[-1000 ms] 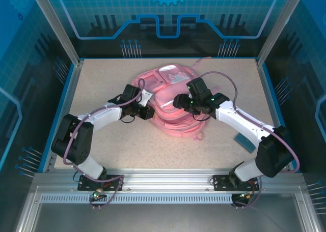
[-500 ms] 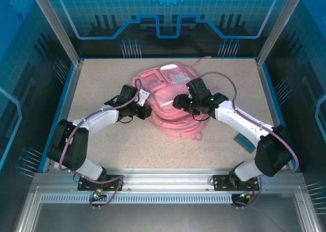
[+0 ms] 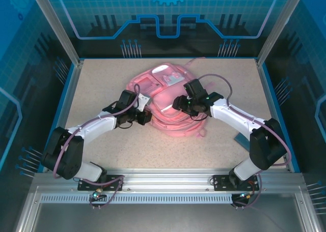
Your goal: Pack books, pencil case, and school supplies into a backpack
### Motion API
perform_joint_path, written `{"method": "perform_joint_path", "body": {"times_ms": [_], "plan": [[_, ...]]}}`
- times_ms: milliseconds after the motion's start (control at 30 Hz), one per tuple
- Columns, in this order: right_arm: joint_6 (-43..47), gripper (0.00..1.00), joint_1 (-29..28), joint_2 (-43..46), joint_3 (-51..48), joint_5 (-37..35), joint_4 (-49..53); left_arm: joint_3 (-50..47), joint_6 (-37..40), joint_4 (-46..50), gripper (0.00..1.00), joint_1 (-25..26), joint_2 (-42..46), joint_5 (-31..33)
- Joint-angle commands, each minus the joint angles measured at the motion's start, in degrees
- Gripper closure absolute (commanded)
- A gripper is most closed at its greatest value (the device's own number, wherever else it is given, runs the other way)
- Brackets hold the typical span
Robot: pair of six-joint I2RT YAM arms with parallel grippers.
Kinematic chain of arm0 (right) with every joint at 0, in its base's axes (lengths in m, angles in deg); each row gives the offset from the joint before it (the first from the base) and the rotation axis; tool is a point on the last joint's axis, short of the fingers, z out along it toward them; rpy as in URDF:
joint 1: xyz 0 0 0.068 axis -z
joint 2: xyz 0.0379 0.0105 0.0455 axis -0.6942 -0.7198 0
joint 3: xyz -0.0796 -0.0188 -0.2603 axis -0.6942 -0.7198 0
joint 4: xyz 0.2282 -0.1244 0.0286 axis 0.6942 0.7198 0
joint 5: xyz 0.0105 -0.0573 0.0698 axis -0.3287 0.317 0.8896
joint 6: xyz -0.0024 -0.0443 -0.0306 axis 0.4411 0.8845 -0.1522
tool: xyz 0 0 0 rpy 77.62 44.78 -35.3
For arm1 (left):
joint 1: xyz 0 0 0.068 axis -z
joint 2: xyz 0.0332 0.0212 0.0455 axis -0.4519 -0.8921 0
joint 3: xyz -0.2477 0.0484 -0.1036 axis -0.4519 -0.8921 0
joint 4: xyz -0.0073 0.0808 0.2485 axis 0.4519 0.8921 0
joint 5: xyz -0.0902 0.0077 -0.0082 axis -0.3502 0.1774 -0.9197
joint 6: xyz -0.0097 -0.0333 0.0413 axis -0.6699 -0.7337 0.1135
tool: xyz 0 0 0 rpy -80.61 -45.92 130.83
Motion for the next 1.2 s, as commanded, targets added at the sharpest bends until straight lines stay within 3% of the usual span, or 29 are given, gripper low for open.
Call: {"method": "perform_joint_path", "body": {"times_ms": [0,567,833,1067,1167], "plan": [[-0.85,0.44,-0.17,-1.42,1.90,1.51,-6.04,-1.28,-0.15,-1.84,0.95,3.42,2.17,-6.38],[-0.37,0.45,0.02,-1.78,2.27,-0.43,-5.10,-3.98,-0.93,-1.12,0.78,4.13,3.99,2.92],[-0.30,0.45,0.02,-1.60,2.27,-0.40,-5.02,-4.46,-1.17,-2.29,0.87,4.04,3.77,4.49],[-0.23,0.45,-0.01,-1.60,2.10,-0.33,-5.07,-4.36,-1.51,-3.39,0.86,3.97,3.73,6.22],[-0.32,0.46,-0.03,-1.73,1.93,0.09,-5.33,-4.29,-1.60,-4.19,0.97,3.98,3.65,4.77]]}}
